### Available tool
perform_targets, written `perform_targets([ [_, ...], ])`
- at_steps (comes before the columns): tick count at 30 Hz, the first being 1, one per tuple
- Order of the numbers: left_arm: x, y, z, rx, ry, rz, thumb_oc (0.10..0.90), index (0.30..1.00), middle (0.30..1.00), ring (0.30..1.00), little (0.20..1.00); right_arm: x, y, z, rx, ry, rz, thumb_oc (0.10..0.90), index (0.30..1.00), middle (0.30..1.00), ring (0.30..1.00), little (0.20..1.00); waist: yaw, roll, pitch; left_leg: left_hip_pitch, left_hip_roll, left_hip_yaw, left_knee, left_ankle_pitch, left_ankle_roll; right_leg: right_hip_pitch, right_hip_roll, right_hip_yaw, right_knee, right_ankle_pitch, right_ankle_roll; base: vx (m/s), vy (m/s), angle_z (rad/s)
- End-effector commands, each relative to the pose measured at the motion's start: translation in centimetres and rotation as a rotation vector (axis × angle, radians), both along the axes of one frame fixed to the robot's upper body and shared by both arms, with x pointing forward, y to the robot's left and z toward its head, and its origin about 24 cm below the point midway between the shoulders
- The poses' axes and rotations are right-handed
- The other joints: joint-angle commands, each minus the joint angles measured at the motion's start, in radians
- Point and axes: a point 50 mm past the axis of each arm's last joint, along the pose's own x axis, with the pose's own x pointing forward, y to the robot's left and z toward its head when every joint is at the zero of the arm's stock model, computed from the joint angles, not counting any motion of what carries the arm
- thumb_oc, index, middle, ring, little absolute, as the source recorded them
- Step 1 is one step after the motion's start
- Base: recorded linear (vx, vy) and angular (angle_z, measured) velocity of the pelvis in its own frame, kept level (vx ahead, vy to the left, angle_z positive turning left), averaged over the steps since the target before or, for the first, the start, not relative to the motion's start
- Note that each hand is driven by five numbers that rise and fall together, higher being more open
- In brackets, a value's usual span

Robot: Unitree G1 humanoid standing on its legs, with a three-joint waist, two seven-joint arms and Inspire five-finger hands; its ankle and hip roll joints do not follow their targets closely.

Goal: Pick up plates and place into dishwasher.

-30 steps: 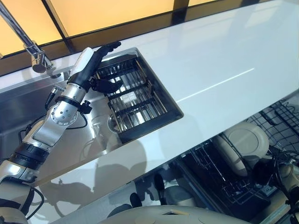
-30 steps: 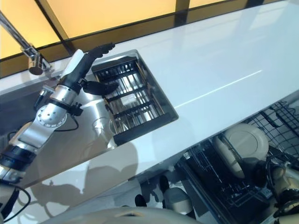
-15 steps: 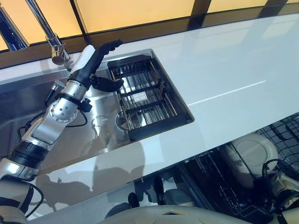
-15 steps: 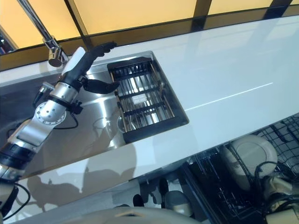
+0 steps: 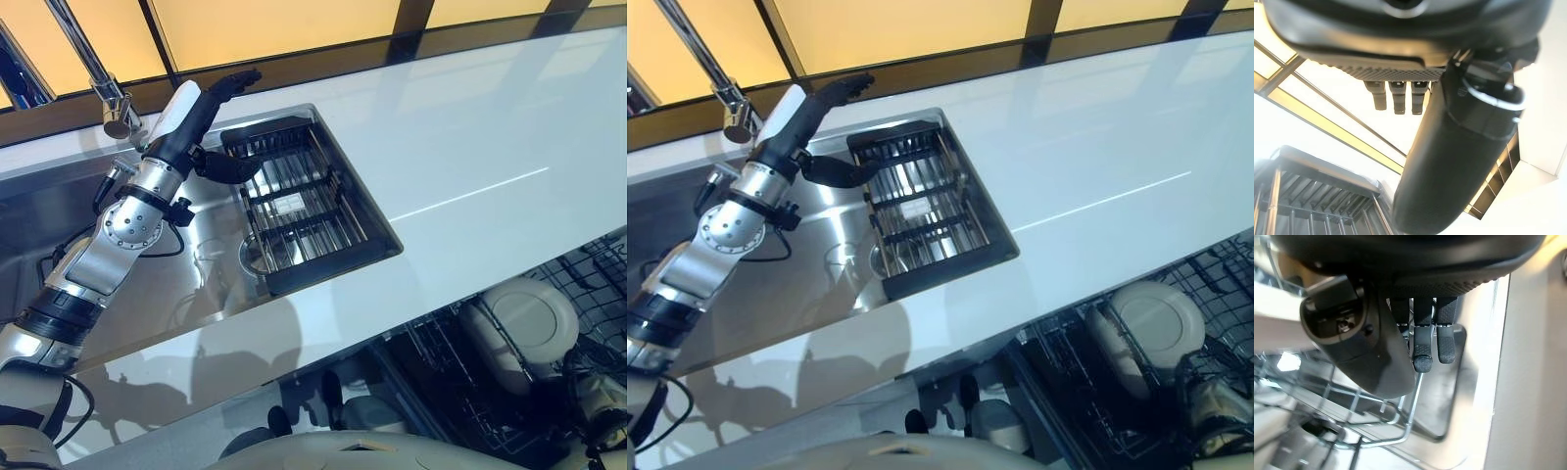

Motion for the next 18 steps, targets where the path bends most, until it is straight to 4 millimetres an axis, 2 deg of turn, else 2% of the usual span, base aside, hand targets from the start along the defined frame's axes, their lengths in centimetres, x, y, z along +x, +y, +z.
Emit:
perform_targets([
  [1, -0.3, -1.0, 5.6, -0.028, -0.253, -0.079, 0.800, 0.900, 0.900, 0.900, 0.900, -3.3, -0.2, -0.9, 0.088, -0.096, -0.183, 0.100, 0.300, 0.300, 0.300, 0.200, -0.064, 0.012, -0.067, -0.022, 0.039, 0.035, 0.027, -0.044, -0.025, 0.000, -0.015, 0.021, 0.033, -0.060, 0.131, 0.00, 0.004, -0.10],
  [7, -0.1, -0.7, 5.1, -0.035, -0.252, -0.061, 0.800, 0.900, 0.900, 0.900, 0.900, -3.8, 1.1, -1.9, 0.179, -0.122, -0.185, 0.100, 0.300, 0.300, 0.300, 0.200, -0.078, 0.016, -0.070, -0.011, 0.038, 0.042, 0.025, -0.051, -0.025, 0.004, -0.016, 0.024, 0.031, -0.058, 0.137, 0.00, 0.005, -0.03],
  [13, 0.0, -1.3, 4.7, -0.038, -0.246, -0.077, 0.800, 0.900, 0.900, 0.900, 0.900, -3.7, 3.9, -4.0, 0.279, -0.077, -0.136, 0.100, 0.300, 0.300, 0.300, 0.200, -0.061, 0.018, -0.076, -0.006, 0.037, 0.038, 0.030, -0.056, -0.019, 0.013, -0.020, 0.020, 0.025, -0.058, 0.135, 0.00, 0.000, 0.00],
  [16, 0.1, -1.8, 4.7, -0.041, -0.244, -0.086, 0.800, 0.900, 0.900, 0.900, 0.900, -2.9, 5.0, -4.6, 0.286, -0.109, -0.120, 0.100, 0.300, 0.300, 0.300, 0.200, -0.050, 0.021, -0.080, -0.009, 0.037, 0.035, 0.032, -0.054, -0.018, 0.011, -0.022, 0.018, 0.024, -0.055, 0.133, 0.00, 0.000, 0.00],
  [18, 0.2, -2.2, 4.7, -0.041, -0.242, -0.104, 0.800, 0.900, 0.900, 0.900, 0.900, -1.2, 5.8, -4.8, 0.264, -0.187, -0.121, 0.100, 0.300, 0.300, 0.300, 0.200, -0.036, 0.029, -0.084, -0.011, 0.037, 0.028, 0.035, -0.055, -0.017, 0.013, -0.026, 0.014, 0.023, -0.054, 0.132, 0.00, 0.000, 0.00],
])
